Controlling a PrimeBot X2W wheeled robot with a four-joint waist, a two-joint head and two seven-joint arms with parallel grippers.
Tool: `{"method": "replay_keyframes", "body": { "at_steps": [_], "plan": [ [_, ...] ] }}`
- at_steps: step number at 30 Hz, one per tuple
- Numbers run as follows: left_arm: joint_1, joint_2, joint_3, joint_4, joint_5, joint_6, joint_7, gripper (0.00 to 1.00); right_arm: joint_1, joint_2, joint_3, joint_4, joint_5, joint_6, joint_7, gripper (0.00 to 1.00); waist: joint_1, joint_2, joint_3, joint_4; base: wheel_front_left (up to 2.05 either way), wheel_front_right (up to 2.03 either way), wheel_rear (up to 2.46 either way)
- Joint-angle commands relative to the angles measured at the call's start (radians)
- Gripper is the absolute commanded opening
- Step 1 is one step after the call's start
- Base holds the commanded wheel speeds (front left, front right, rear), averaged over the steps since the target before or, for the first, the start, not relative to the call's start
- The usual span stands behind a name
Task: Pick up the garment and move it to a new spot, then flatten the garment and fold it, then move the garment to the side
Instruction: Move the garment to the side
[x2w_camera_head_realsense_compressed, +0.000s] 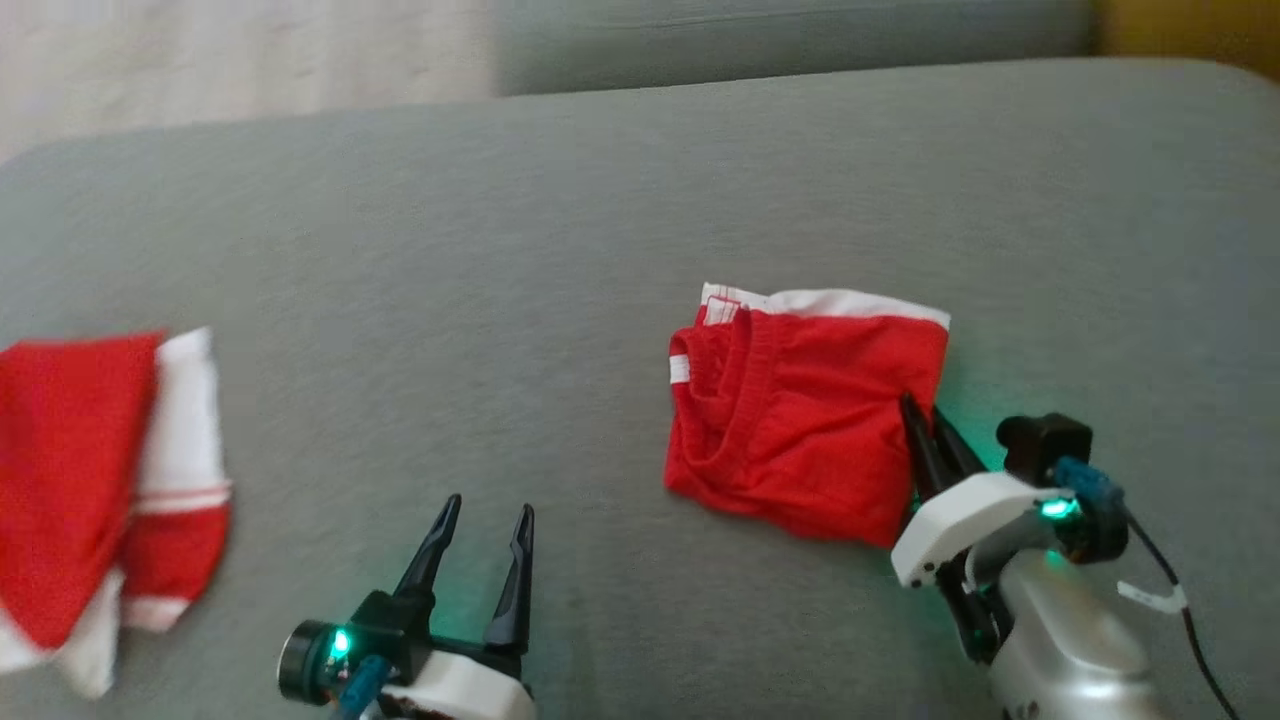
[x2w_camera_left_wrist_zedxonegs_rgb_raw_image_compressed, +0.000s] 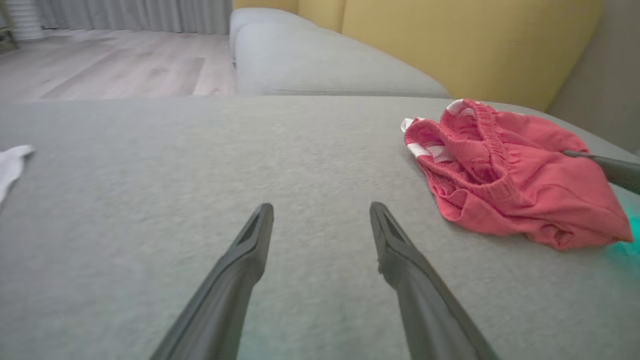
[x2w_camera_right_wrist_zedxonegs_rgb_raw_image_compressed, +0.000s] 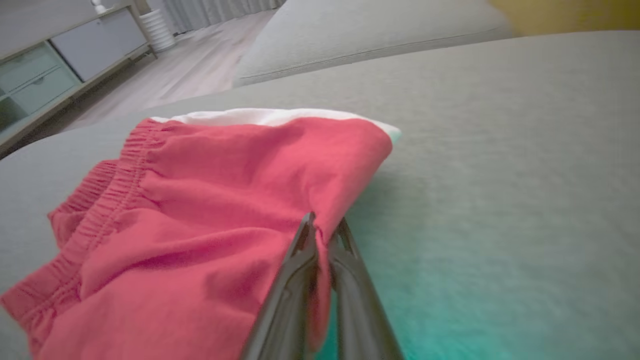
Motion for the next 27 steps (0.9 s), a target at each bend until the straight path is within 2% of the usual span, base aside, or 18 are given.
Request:
{"method": "replay_keyframes", "body": {
  "at_steps": [1, 6, 9, 12, 15, 19, 22, 27],
  "plan": [
    [-0.038, 0.002, 0.018, -0.038, -0.007, 0.000, -0.005, 1.00, 0.003, 0.000, 0.031, -0.039, -0.003, -0.001, -0.011, 0.00, 0.0000, 0.0000, -0.022, -0.184, 0.00, 0.00, 0.00],
    [-0.064, 0.002, -0.003, -0.049, -0.020, -0.003, -0.005, 1.00, 0.025, 0.000, 0.067, -0.078, 0.008, -0.001, -0.011, 0.00, 0.0000, 0.0000, -0.011, -0.329, 0.00, 0.00, 0.00],
    [-0.071, 0.002, -0.010, -0.051, -0.029, -0.001, -0.005, 1.00, 0.039, 0.000, 0.084, -0.094, 0.015, -0.001, -0.011, 0.00, 0.0000, 0.0000, -0.005, -0.380, 0.00, 0.00, 0.00],
    [-0.072, 0.002, -0.017, -0.049, -0.033, 0.002, -0.005, 1.00, 0.042, 0.000, 0.088, -0.099, 0.009, -0.001, -0.011, 0.00, 0.0000, 0.0000, 0.006, -0.400, 0.00, 0.00, 0.00],
    [-0.071, 0.002, -0.018, -0.047, -0.036, 0.004, -0.005, 1.00, 0.015, -0.006, 0.075, -0.090, -0.026, -0.001, -0.011, 0.00, 0.0000, 0.0000, 0.022, -0.393, 0.00, 0.00, 0.00],
    [-0.072, 0.002, -0.009, -0.036, -0.012, -0.001, -0.005, 1.00, -0.071, -0.059, 0.046, -0.075, -0.091, -0.001, -0.011, 0.00, 0.0000, 0.0000, 0.062, -0.352, 0.00, 0.00, 0.00],
    [-0.080, 0.002, 0.007, -0.027, 0.013, -0.010, -0.005, 1.00, -0.161, -0.118, 0.016, -0.017, -0.127, -0.001, -0.007, 0.00, 0.0000, 0.0000, 0.098, -0.305, 0.00, 0.00, 0.00],
    [-0.099, 0.002, 0.024, -0.024, 0.044, -0.024, -0.005, 1.00, -0.316, -0.262, -0.073, 0.105, -0.195, -0.001, 0.019, 0.00, 0.0000, 0.0000, 0.167, -0.217, 0.00, 0.00, 0.00]
  ]
}}
